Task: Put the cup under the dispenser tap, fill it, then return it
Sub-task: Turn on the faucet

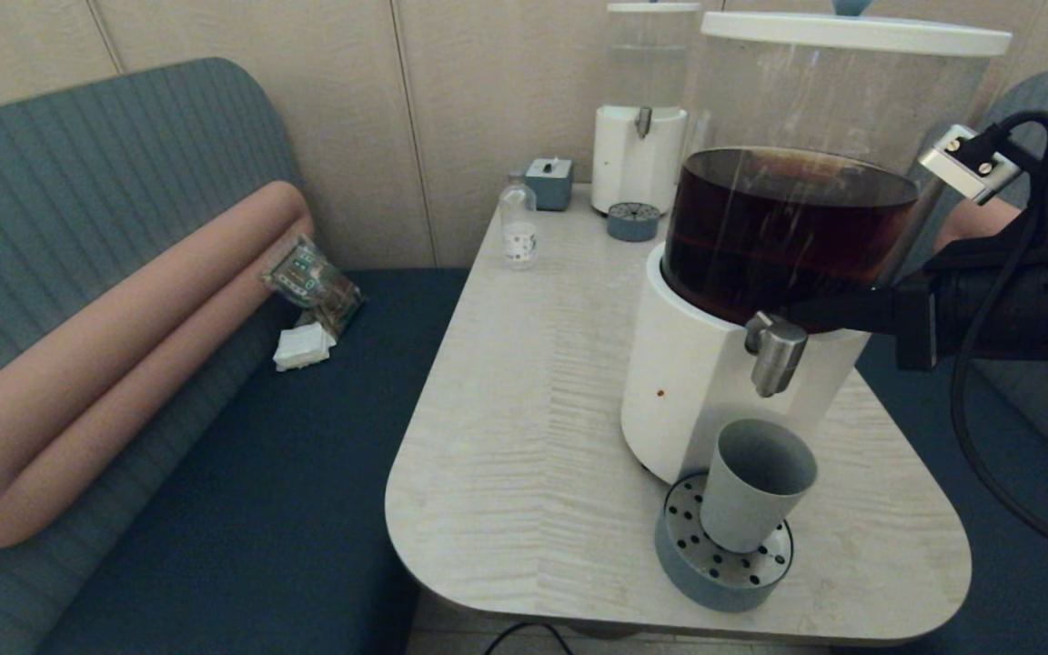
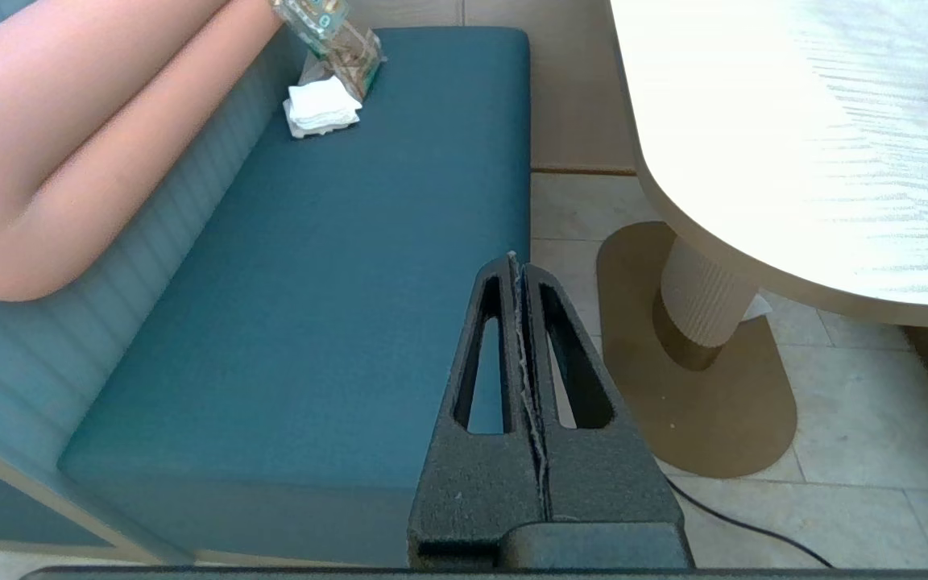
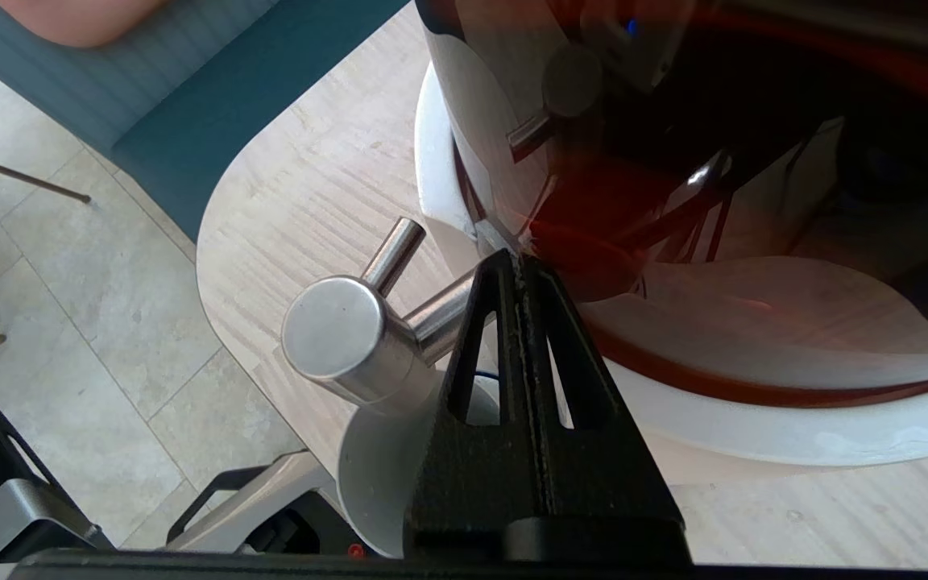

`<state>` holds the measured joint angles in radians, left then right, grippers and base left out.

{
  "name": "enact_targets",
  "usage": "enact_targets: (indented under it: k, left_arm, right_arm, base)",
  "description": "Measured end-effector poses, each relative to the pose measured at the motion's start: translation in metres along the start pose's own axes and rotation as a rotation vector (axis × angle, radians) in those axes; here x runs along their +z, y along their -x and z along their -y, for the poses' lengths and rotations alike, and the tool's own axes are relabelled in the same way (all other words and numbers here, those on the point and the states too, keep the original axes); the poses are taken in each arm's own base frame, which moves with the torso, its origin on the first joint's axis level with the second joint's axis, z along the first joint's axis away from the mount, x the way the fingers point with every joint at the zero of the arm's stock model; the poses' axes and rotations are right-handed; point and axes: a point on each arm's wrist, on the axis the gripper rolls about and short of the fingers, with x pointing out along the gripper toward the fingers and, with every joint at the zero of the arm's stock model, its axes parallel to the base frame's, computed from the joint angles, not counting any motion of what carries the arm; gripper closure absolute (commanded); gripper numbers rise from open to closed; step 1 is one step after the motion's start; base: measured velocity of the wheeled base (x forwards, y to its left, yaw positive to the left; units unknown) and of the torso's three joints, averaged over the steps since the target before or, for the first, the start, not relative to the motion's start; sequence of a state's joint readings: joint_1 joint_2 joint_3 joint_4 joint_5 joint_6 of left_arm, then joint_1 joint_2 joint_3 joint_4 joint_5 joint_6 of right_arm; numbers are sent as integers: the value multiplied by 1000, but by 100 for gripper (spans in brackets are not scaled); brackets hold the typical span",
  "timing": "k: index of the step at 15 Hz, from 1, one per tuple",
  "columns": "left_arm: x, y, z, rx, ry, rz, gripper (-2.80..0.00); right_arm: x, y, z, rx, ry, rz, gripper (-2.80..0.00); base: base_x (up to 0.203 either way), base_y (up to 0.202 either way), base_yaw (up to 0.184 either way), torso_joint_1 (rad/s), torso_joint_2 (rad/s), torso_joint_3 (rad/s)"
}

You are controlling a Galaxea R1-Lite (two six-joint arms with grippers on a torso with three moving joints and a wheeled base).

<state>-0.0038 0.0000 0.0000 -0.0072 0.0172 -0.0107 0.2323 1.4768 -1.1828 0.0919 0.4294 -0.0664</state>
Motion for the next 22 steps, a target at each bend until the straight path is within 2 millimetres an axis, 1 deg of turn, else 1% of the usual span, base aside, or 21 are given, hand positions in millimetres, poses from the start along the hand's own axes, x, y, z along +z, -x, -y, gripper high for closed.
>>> enact_targets:
  k: [22]
  left_arm:
    - [0,0,0,1,0,0,0]
  right_arm:
    - [-4,-11,-18,74,39,9,0]
  base:
    - [0,0,0,0,0,0]
